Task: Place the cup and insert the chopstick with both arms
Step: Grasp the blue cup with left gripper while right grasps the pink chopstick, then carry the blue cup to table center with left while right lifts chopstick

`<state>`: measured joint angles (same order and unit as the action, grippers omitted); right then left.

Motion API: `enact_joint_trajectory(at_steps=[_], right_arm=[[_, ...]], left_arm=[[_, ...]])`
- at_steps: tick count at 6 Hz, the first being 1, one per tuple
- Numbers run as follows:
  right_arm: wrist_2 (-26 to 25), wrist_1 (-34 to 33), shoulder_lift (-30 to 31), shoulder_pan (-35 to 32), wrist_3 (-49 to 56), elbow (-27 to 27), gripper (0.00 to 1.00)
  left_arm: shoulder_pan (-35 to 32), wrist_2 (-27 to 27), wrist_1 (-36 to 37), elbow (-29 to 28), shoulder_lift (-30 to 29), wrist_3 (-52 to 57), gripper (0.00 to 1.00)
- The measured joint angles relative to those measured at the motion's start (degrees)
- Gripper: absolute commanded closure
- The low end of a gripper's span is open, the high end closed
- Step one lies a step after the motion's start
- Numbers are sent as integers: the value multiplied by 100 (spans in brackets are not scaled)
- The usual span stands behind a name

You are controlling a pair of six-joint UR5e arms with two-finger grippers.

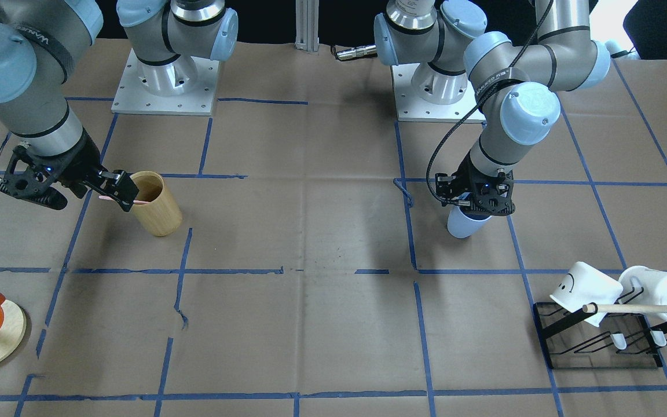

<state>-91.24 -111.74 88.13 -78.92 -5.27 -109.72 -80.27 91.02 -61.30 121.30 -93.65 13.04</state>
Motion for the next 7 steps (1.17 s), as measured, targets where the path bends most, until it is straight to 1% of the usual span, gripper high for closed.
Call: enact_joint_trajectory(at_steps=[1, 2, 3, 4, 5, 6, 7], right_arm=[[13, 27, 9, 0, 0, 2, 71], [34, 72, 24, 0, 0, 10, 84], [42, 157, 39, 0, 2, 28, 92], [47, 224, 43, 0, 6, 52, 94], [54, 259, 46, 0, 6, 67, 94], [62, 271, 49, 0, 5, 89, 94], [63, 335, 39, -3, 7, 238, 94]], left_arm=[[-7, -6, -3, -12, -2, -27, 100], [-23, -17, -5, -33, -7, -68, 100], [-77, -41, -3, -97, -24, -226, 100], [-260, -81, 2, -252, -45, -525, 100], [-672, -136, -11, -504, -76, -1037, 100], [-1219, -181, -27, -805, -162, -1651, 100], [-1789, -202, -28, -1099, -343, -2215, 99]])
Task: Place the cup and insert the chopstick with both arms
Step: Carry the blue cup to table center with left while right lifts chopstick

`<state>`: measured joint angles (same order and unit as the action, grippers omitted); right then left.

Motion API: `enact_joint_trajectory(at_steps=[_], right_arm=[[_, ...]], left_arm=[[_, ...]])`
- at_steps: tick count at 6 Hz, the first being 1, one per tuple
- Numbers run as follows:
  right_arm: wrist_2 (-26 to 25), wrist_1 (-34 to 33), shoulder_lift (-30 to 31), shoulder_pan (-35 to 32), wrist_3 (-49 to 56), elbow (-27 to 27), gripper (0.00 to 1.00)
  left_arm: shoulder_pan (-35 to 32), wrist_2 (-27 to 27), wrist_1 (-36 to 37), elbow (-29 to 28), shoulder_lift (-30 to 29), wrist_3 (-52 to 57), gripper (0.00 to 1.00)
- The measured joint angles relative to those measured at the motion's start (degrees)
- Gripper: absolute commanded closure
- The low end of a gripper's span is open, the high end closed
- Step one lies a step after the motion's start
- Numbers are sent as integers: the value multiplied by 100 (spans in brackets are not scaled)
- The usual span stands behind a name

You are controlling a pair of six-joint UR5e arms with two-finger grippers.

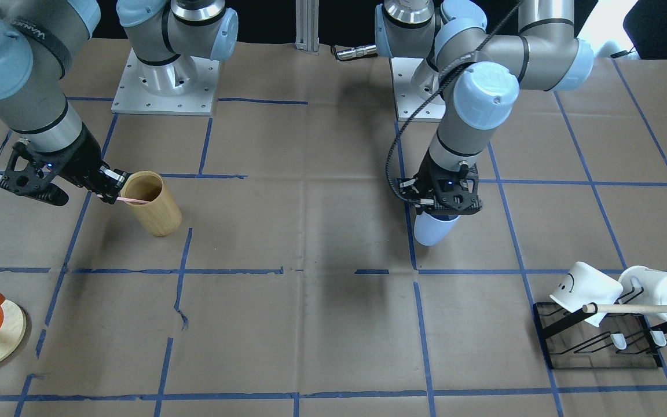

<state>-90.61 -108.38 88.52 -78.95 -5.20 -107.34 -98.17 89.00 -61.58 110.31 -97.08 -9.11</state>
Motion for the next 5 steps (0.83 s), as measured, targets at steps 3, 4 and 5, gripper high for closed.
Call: enact_joint_trajectory(at_steps=[3, 4, 5], right_arm=[[8, 1556, -40, -9, 23, 1695, 94], [14, 2077, -36, -44, 49, 2213, 94], [16, 2479, -34, -161, 71, 2607, 94]], left_arm=[[-1363, -5, 149, -822, -861, -1544, 98], [-1586, -2, 276, -1235, -1245, -1889, 96], [-1774, 10, 354, -1593, -1608, -2090, 96]])
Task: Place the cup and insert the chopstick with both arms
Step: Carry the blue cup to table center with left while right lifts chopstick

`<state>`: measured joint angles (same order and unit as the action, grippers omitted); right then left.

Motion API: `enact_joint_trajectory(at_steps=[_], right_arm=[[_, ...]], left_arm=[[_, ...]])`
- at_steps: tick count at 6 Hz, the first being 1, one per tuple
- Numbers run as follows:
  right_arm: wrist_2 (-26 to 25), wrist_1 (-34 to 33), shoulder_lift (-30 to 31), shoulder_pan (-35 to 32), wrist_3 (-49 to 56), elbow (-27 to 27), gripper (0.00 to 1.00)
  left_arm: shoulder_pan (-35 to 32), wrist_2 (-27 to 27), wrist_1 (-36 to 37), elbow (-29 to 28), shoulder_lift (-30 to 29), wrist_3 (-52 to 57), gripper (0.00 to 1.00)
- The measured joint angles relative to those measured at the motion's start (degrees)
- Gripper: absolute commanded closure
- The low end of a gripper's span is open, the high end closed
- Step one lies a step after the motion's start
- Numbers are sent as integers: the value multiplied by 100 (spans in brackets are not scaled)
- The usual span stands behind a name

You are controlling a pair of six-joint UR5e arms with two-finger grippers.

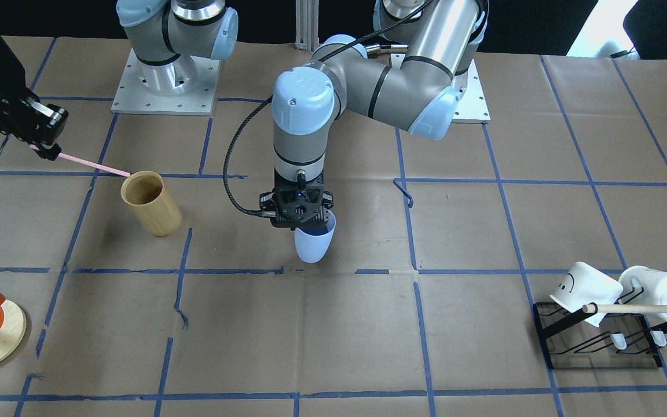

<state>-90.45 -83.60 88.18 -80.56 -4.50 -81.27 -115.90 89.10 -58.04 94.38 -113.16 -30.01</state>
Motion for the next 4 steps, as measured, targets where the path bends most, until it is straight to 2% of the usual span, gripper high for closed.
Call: enact_joint_trajectory(at_steps=[1, 2, 4], right_arm=[[-2, 212, -15, -172, 19, 218, 94], [-6, 280, -60, -285, 71, 281, 95], [-35, 292, -183, -326, 245, 271, 95]], left_arm=[[-112, 10, 44, -185, -225, -85, 59], [-148, 28, 79, -237, -329, -86, 3], [-138, 71, 99, -183, -335, 133, 2]])
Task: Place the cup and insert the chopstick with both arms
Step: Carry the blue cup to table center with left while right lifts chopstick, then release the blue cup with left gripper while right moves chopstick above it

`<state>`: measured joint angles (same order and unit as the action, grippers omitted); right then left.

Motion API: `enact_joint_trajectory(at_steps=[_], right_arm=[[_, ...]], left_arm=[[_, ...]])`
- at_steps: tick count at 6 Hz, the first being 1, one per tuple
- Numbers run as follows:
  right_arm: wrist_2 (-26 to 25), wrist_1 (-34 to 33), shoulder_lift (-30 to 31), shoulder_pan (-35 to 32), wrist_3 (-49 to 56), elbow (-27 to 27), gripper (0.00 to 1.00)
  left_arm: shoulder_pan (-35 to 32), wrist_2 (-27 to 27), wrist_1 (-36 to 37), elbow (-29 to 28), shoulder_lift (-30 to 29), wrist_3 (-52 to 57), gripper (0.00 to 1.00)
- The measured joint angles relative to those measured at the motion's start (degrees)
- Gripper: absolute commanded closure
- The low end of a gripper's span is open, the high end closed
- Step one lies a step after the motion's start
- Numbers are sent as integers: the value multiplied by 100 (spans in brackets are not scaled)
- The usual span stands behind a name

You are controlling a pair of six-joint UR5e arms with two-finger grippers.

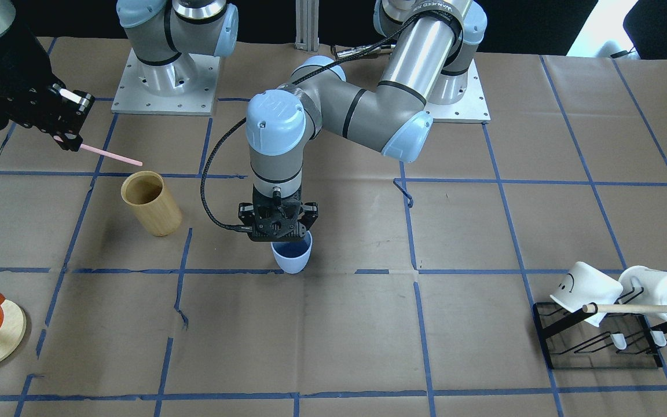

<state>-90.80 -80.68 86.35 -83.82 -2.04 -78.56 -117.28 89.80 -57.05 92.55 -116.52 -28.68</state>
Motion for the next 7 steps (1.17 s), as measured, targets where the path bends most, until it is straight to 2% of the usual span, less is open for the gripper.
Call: enact_joint_trajectory(at_steps=[3, 5, 7], right_arm=[[16, -62, -133, -10, -7, -1, 95], [77, -250, -356, -92, -71, 25, 95], [252, -546, -587, -560, -513, 60, 95]], left_arm=[[241, 23, -218, -139, 363, 275, 2], [856, -17, -1295, -163, 1310, 1171, 2], [1703, -14, -2465, -262, 2216, 2441, 2]])
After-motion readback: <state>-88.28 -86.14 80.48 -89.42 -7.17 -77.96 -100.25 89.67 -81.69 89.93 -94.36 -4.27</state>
